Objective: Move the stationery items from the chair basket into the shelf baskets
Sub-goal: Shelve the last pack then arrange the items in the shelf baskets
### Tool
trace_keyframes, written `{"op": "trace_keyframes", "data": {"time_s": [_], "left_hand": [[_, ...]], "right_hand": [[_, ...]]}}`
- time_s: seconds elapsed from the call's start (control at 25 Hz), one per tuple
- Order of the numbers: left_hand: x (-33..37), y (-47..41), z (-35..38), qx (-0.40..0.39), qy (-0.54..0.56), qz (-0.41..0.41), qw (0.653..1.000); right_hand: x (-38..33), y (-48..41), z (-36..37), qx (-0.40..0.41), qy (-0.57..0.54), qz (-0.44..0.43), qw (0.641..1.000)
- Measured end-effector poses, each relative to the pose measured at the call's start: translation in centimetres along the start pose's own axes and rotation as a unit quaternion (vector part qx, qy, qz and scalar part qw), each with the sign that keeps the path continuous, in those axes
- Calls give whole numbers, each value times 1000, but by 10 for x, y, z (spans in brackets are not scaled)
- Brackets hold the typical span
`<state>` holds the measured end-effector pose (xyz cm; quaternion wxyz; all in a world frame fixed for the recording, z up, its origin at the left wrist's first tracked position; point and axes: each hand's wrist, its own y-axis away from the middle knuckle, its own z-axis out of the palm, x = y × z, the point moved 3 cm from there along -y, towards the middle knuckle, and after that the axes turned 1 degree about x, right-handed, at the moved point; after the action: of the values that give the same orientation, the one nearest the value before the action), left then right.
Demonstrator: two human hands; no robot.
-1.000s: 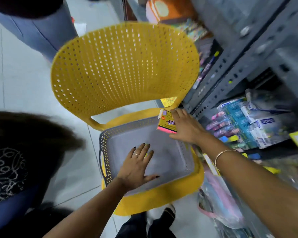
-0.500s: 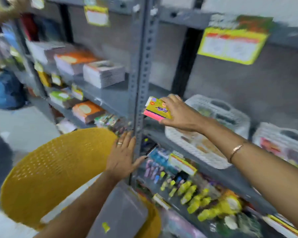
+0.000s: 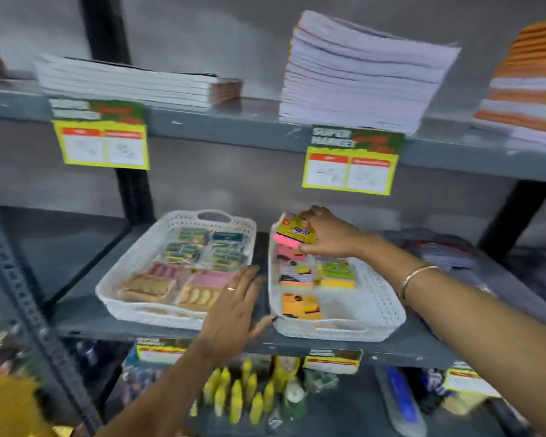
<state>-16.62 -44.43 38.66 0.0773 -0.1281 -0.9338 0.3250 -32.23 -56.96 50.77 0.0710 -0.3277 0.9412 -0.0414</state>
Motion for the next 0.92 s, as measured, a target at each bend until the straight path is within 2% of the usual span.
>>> {"op": "trace_keyframes", "data": {"time_s": [0.08,0.2,0.28,0.4,0.52,0.6,0.92], "left_hand": [[20,4,24,-46,29,-9,998],[18,22,58,-105,83,-92,987],[12,32,74,-159,72,-119,977],[7,34,83,-223,31,-118,967],[6,32,90,-249,-8,-106,963],[5,32,92,-262,-10,-100,960],[11,30,85,-237,-12,-104,966]], "right_hand": [[36,16,7,-18,-5,33,999],[75,33,24,-38,-9,51,998],[93,41,40,-69,-1,67,995],[104,53,70,-146,6,65,987],[108,68,100,-219,20,58,974],[111,74,111,-237,31,61,969],[116,75,126,-240,30,64,968]]}}
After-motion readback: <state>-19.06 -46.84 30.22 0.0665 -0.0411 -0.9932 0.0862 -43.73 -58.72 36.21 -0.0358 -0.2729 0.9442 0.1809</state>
